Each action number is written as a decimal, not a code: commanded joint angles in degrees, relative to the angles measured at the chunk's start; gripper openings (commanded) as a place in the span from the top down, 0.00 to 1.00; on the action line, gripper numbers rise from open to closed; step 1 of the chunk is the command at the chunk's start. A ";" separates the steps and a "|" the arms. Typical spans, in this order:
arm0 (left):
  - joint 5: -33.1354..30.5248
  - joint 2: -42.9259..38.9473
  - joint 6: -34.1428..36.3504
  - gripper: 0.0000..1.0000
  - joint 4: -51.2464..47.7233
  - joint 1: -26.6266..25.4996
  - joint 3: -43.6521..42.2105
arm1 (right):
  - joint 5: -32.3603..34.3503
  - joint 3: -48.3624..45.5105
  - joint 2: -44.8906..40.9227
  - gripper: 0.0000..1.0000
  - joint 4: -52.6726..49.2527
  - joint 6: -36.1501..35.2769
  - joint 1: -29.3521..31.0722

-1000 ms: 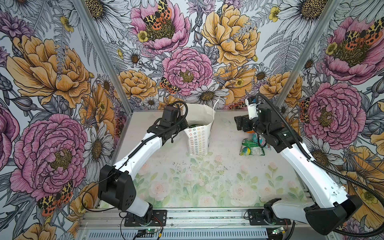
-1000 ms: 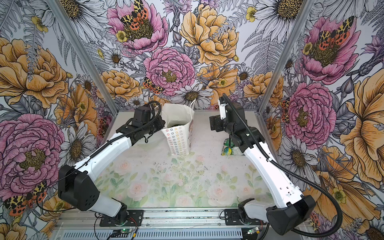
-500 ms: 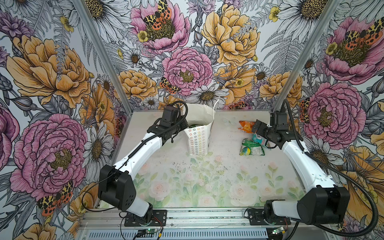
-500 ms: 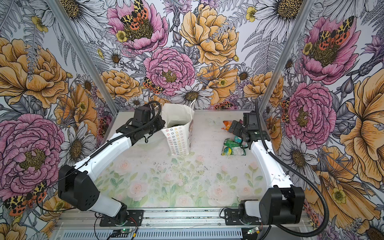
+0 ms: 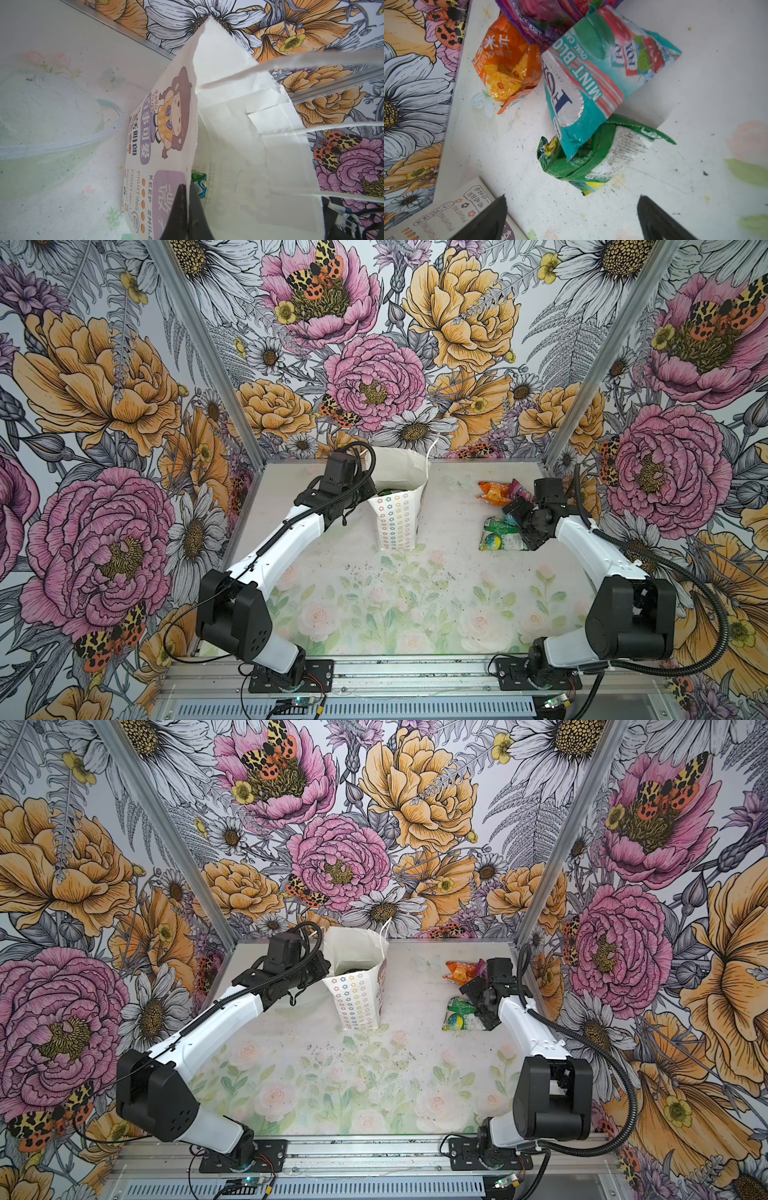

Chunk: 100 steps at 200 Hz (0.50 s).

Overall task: Place the snacks into the paper bag
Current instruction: 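Lower the right gripper onto the green packet and grasp it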

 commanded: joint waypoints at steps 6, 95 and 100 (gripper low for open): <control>0.55 -0.83 0.64 1.00 2.36 0.50 -0.13 | 0.39 -0.06 1.19 0.00 0.82 7.58 -0.15; 0.55 -0.47 0.51 1.00 2.37 0.37 -0.04 | -1.74 1.79 10.09 0.00 3.92 11.42 -0.03; 0.55 -0.42 0.48 1.00 2.39 0.33 -0.03 | -1.64 1.90 10.58 0.00 4.10 11.53 0.07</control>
